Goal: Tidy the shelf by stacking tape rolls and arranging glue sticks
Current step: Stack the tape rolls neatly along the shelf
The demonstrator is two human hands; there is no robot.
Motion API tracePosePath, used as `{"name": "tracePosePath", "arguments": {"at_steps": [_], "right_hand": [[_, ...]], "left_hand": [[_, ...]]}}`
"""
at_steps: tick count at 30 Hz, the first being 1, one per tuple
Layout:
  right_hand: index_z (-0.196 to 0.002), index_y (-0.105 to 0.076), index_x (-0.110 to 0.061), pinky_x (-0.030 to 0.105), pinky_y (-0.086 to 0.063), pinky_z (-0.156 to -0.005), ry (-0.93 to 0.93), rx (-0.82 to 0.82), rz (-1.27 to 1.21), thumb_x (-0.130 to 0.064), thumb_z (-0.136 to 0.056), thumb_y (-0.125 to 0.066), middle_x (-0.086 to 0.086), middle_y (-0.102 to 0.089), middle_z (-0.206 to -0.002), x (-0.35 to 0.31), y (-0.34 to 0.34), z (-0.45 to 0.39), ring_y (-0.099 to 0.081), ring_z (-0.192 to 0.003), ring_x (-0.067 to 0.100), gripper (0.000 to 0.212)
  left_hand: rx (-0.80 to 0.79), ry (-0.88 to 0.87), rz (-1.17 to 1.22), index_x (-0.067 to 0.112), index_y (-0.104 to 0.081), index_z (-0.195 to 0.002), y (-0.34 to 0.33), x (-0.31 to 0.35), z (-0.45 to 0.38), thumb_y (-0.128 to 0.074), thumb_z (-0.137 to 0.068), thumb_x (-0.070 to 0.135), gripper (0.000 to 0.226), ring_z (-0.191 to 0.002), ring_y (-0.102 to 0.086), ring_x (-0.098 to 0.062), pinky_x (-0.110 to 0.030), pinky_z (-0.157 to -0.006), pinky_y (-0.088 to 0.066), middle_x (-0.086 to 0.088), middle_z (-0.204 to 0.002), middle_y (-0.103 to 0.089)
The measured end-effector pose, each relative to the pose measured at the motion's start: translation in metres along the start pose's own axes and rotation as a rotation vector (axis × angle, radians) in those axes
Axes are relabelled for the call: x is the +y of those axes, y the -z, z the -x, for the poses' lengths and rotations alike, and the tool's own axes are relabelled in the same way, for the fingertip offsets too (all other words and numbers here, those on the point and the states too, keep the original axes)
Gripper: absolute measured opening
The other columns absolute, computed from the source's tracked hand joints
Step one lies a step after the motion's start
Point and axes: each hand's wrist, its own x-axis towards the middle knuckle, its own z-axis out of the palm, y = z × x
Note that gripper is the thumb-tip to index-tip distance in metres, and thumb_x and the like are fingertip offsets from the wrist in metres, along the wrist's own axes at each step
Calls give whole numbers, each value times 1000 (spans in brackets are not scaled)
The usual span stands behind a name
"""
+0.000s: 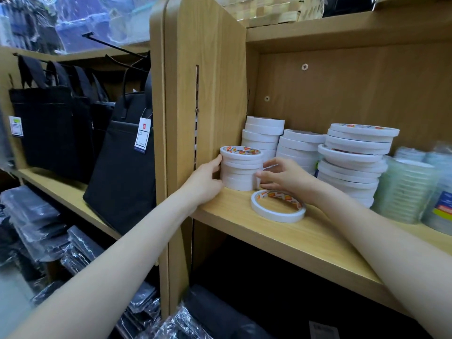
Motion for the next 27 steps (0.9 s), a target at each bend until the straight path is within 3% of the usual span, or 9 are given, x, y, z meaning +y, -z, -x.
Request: {"name": "tracePosePath", "arguments": {"at_steps": [4, 7, 10, 12, 15, 18, 21, 24, 27], "right_hand": [[-129, -41, -9, 27, -54, -78, 24, 11, 11, -19, -85, -65, 14, -52, -123, 0, -1, -1, -61, -96, 19, 51], [-135, -36, -18, 33, -54, -86, 104, 8, 22, -20, -83, -68, 3, -48, -125, -2, -1, -1, -60, -105, 20, 61], [-142, -28, -25, 27, -53, -82, 170, 4, 111, -22, -81, -70, -4, -43, -123, -5, -4, -1, -57, -108, 17, 74], [-143, -25, -29, 26, -49, -87, 227, -12, 257, -22, -80, -72, -8, -39, -118, -7, -7, -2, -52, -113, 16, 79], [-136, -36, -27, 26, -47, -86, 249, -13, 359, -23, -78, -74, -7, -50, -114, -9, -9, -5, -54, -110, 16, 69], [-122, -47, -27, 26, -47, -78, 207, 8, 331, -25, -73, -78, 8, -66, -101, -9, -7, -5, -60, -93, 17, 58], [-115, -49, -28, 22, -51, -74, 194, -46, 240, -24, -72, -78, 17, -69, -99, -13, -1, 0, -64, -90, 23, 52], [-119, -50, -25, 10, -48, -63, 188, -128, 218, -25, -74, -76, 11, -69, -90, -17, 6, 4, -64, -84, 18, 52], [-124, -48, -29, 16, -47, -71, 193, -166, 258, -24, -75, -76, 5, -63, -92, -17, 6, 6, -59, -84, 13, 57]], "left_hand": [[12, 1, -22, 27, -18, -147, 0, 1, -3, -47, -92, 3, 67, -134, -35, -17, -28, -104, -28, 3, -148, -35], [63, -35, 2, 22, -27, -145, -3, -1, -1, -46, -91, 1, 61, -127, -45, -15, -24, -100, -32, 1, -146, -39], [65, -35, 55, 18, -32, -143, -2, -1, 2, -44, -90, -6, 59, -125, -48, -13, -25, -103, -33, 0, -145, -41], [38, -29, 107, 15, -34, -142, 0, 1, 4, -43, -90, -8, 58, -127, -45, -13, -29, -107, -33, -1, -144, -41], [8, -13, 101, 10, -34, -142, 0, 4, 5, -40, -90, -11, 56, -129, -42, -12, -26, -106, -31, -2, -143, -43], [50, -14, 97, 9, -38, -140, 1, 0, 6, -38, -89, -13, 55, -127, -46, -13, -26, -106, -32, -5, -141, -45], [132, -72, 58, 13, -47, -134, 5, -3, 11, -41, -90, -9, 50, -120, -52, -12, -29, -107, -36, -1, -134, -53], [156, -94, 30, 16, -51, -131, 7, -5, 17, -43, -89, -8, 49, -119, -53, -12, -34, -108, -36, 1, -132, -55], [164, -85, 5, 13, -52, -130, 5, -7, 19, -42, -91, -7, 45, -119, -52, -12, -30, -107, -36, -2, -130, -57]]}}
